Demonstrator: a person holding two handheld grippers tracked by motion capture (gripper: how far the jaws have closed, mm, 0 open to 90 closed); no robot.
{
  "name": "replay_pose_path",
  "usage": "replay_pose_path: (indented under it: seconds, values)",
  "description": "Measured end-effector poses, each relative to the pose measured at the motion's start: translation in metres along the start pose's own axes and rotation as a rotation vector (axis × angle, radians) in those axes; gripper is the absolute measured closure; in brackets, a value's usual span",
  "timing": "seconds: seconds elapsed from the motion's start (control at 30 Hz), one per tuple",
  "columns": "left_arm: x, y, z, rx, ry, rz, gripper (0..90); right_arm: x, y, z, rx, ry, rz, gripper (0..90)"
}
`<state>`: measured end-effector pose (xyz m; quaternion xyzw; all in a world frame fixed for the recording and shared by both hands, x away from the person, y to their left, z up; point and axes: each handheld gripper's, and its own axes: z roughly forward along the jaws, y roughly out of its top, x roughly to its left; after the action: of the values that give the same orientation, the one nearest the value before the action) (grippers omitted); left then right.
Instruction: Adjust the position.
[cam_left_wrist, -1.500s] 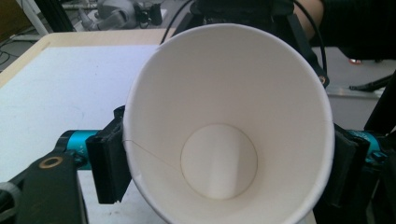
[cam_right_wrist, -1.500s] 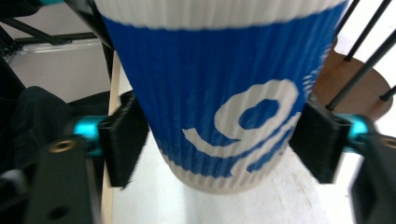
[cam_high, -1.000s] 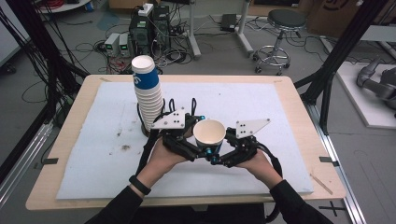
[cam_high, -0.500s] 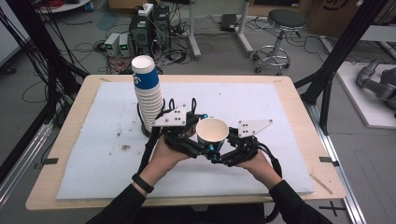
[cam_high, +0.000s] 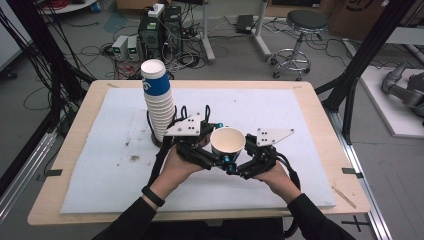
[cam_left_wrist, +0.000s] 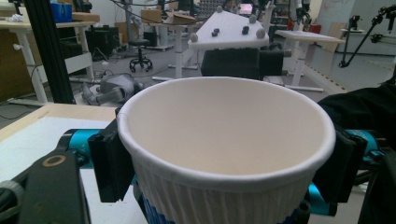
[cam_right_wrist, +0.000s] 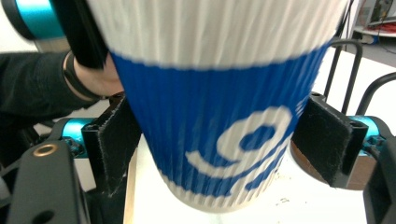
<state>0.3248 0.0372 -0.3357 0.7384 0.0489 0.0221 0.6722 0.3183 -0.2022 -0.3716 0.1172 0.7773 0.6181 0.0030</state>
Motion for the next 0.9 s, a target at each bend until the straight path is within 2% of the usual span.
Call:
replay_pose_path:
  seconds: [0.17, 0.37, 0.47, 0.57, 0.9]
  values:
    - [-0.0002, -0.0011, 0.0012, 0.004, -0.003, 0.002, 21.4, 0.0010, 0.0013, -0.0011, -0.026, 0.004, 0.006, 19.1]
    - [-0.0006, -0.0031, 0.0033, 0.004, -0.013, 0.003, 21.4, 0.0020, 0.0019, -0.0002, -0.031, 0.000, 0.007, 19.4]
    - [-0.0006, -0.0039, 0.0035, 0.006, -0.009, 0.000, 21.5, 0.0021, 0.0018, -0.0006, -0.026, 0.018, 0.008, 24.9]
    - [-0.0003, -0.0038, 0.0030, 0.002, -0.011, 0.000, 21.7, 0.0025, 0.0020, -0.0008, -0.029, 0.014, 0.002, 25.0]
    - [0.0000, -0.0043, 0.0042, 0.010, -0.013, -0.013, 13.0, 0.0021, 0.0018, -0.0006, -0.021, 0.014, 0.003, 25.0]
